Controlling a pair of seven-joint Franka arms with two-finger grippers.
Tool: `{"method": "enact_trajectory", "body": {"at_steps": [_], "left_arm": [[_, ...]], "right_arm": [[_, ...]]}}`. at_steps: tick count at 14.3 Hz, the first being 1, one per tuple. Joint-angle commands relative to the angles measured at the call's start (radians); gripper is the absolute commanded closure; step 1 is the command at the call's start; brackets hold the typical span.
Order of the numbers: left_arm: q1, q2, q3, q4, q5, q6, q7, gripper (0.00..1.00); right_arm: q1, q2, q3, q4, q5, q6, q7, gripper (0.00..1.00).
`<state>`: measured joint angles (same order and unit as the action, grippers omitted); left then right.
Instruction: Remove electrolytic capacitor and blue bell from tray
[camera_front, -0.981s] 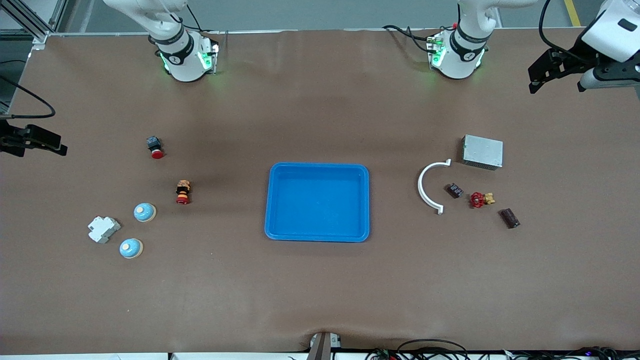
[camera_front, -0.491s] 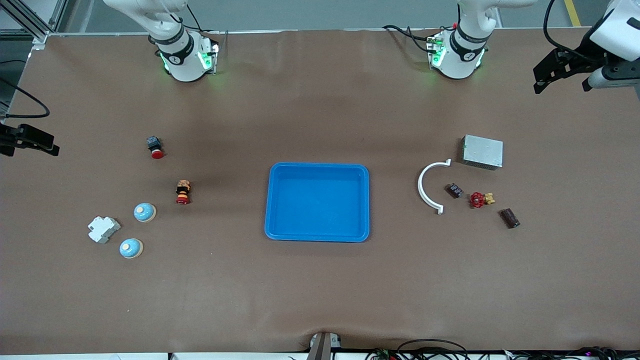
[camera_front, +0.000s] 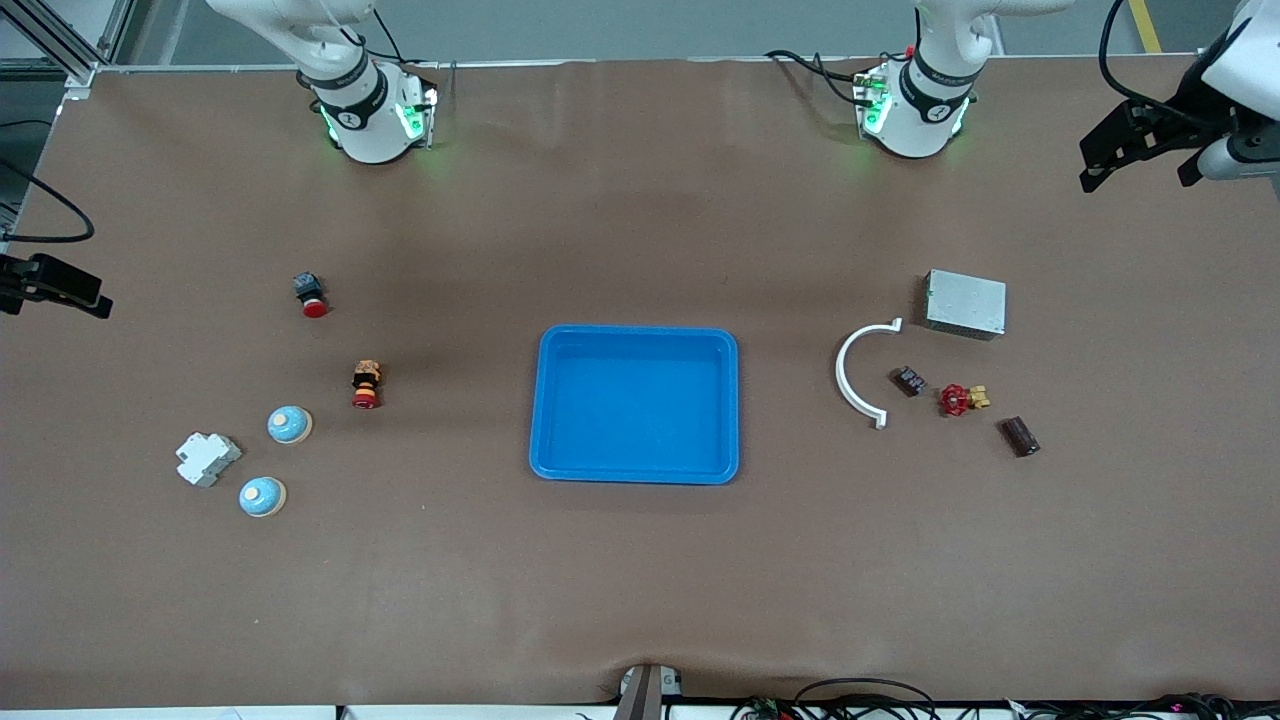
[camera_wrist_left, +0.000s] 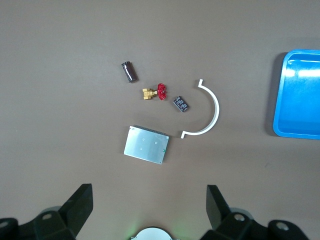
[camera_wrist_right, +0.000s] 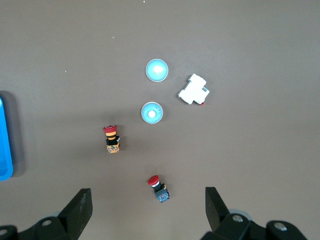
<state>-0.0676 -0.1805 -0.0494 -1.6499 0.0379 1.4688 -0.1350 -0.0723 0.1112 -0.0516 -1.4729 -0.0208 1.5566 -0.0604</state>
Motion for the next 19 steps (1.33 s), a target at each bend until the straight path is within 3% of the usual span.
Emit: {"method": "enact_trajectory", "body": {"at_steps": [1, 3, 5, 19], "left_arm": [[0.006, 0.009, -0.001, 0.019, -0.009, -0.022, 0.009, 0.0], [0.006, 0.009, -0.001, 0.018, -0.009, -0.033, 0.005, 0.0], [0.009, 0.006, -0.001, 0.018, -0.009, -0.033, 0.005, 0.0], [0.042, 0.004, -0.003, 0.016, -0.009, -0.031, 0.006, 0.0]], "right_arm": [[-0.007, -0.016, 0.007, 0.002, -0.002, -0.003, 0.025, 0.0], [-0.009, -0.018, 0.007, 0.002, 0.011, -0.004, 0.025, 0.0], [-0.029, -0.019, 0.006, 0.002, 0.079, -0.01, 0.016, 0.0], [-0.029, -0.021, 0.009, 0.002, 0.076, -0.013, 0.017, 0.0]]}}
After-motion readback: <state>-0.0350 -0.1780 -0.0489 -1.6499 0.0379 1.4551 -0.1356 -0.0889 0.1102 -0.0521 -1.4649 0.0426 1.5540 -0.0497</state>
